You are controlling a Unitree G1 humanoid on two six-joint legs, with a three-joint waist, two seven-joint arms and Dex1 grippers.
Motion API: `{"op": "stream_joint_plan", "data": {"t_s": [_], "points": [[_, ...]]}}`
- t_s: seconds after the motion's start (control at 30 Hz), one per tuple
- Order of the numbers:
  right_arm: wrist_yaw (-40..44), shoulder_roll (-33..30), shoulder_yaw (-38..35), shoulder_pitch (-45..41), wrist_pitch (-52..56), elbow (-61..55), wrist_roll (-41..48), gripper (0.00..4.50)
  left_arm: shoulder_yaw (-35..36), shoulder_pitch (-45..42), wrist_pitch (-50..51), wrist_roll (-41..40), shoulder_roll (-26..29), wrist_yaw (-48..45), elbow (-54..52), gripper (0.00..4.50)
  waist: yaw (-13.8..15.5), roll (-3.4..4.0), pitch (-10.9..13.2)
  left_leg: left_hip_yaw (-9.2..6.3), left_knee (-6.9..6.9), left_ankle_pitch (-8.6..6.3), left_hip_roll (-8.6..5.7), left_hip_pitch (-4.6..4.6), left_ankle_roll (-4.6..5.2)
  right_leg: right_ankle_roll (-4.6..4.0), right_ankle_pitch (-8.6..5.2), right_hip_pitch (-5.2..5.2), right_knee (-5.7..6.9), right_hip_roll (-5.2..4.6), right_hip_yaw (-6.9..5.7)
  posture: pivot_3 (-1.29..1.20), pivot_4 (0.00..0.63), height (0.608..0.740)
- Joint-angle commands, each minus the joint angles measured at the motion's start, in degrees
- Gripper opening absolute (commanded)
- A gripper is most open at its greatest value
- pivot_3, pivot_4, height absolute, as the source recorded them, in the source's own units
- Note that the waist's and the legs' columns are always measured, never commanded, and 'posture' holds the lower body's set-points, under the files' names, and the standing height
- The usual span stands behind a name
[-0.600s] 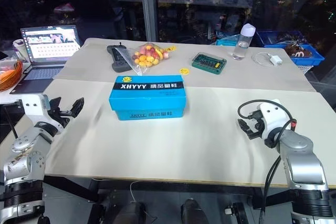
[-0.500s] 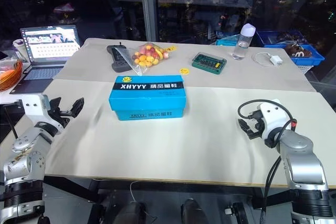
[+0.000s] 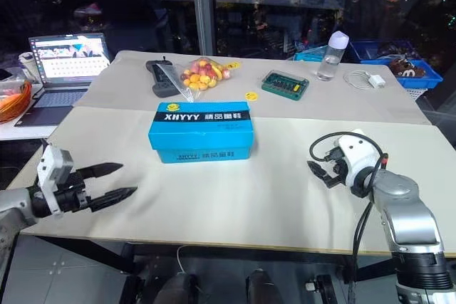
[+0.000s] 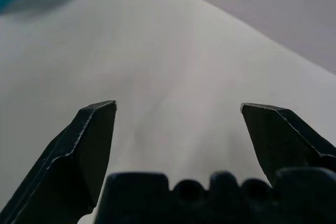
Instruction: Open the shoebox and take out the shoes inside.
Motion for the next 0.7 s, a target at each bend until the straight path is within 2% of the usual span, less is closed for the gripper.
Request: {"op": "stream_joint_plan", "data": {"t_s": [0.03, 0.27, 0.37, 0.5, 0.7], "points": [[6.2, -2.1, 4.2, -2.3, 2.2, -7.0, 3.9, 4.50, 1.7, -0.4, 0.5, -1.4, 0.2, 0.1, -2.6, 4.41, -0.1, 0.00, 0.0, -0.02, -0.01, 0.00, 0.03, 0.00, -0.01, 0.00, 0.00, -0.03, -0.11, 0.01, -0.03, 0.00, 0.150, 0.676], [6.8, 0.5, 11.8, -6.5, 0.6, -5.4, 1.9, 4.50, 0.5, -2.0, 0.1, -0.7, -1.1, 1.6, -2.3, 4.41, -0.1, 0.01, 0.0, 0.10, -0.04, -0.02, 0.05, 0.00, -0.02, -0.02, 0.01, -0.10, -0.59, -0.20, -0.17, 0.00, 0.150, 0.676], [5.8, 3.4, 14.5, -8.4, 0.3, -4.3, 0.9, 4.50, 0.5, -1.7, 0.1, -0.7, -1.6, 2.0, -2.6, 4.41, 0.0, 0.01, 0.0, 0.19, -0.04, -0.01, 0.00, -0.03, -0.02, -0.03, 0.02, -0.17, -0.50, -0.80, -1.03, 0.00, 0.150, 0.676], [5.3, 8.8, 21.5, -11.6, -0.9, -3.1, -1.9, 3.40, 0.4, -1.7, -0.5, -0.1, -2.1, 2.6, -2.2, 4.50, 0.0, 0.00, 0.0, 0.19, -0.05, 0.00, 0.02, -0.20, 0.00, -0.04, 0.05, -0.29, -0.26, -0.82, -1.16, 0.00, 0.150, 0.676], [3.4, 15.5, 26.2, -16.5, -3.1, 3.2, -5.8, 1.36, -0.2, -1.7, -0.8, 0.7, -2.6, 2.8, -2.3, 4.50, 0.0, 0.00, 0.0, 0.17, -0.12, 0.08, 0.07, -0.32, 0.13, -0.05, 0.23, -0.51, -0.16, -0.77, -1.28, 0.00, 0.150, 0.676]]}}
